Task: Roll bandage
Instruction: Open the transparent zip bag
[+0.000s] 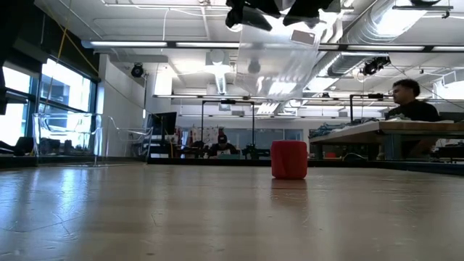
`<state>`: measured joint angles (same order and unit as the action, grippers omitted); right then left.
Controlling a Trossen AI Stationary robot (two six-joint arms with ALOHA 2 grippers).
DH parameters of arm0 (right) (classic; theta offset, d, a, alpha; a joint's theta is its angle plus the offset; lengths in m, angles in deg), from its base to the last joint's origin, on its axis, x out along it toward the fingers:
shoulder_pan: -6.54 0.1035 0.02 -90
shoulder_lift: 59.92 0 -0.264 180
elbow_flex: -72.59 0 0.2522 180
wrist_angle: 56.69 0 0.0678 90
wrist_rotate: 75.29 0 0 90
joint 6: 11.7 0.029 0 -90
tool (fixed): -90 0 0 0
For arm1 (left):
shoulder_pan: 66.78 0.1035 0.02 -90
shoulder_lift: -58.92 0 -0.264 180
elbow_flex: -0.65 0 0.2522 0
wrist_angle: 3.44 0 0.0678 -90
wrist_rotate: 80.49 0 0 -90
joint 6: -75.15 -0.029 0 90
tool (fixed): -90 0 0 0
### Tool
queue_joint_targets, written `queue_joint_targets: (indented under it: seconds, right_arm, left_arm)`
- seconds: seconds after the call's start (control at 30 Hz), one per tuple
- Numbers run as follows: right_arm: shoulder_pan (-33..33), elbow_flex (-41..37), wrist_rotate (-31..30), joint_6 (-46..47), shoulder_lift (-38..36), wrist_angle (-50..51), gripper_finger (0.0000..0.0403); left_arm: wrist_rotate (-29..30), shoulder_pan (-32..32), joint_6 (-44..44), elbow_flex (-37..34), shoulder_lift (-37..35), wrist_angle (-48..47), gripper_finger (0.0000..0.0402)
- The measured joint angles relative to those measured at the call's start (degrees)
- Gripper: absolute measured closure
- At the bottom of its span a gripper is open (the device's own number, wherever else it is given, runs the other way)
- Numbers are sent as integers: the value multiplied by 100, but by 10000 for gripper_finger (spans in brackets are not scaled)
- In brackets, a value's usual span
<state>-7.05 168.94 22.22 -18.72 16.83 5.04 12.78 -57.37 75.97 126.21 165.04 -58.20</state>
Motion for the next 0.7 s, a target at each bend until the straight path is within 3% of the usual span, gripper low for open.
queue_joint_targets:
  seconds: [0.3, 0.47, 0.7]
  right_arm:
    - [64, 0, -3, -204, -2, 0, 403]
    - [62, 0, -20, -204, -2, -26, 403]
    - [64, 0, -13, -204, -2, -26, 403]
  left_arm:
    - [-127, 21, 640, 76, -2, 105, 212]
    - [-208, 88, 492, 76, -2, -164, 215]
    - [-226, 122, 498, 76, -2, -450, 256]
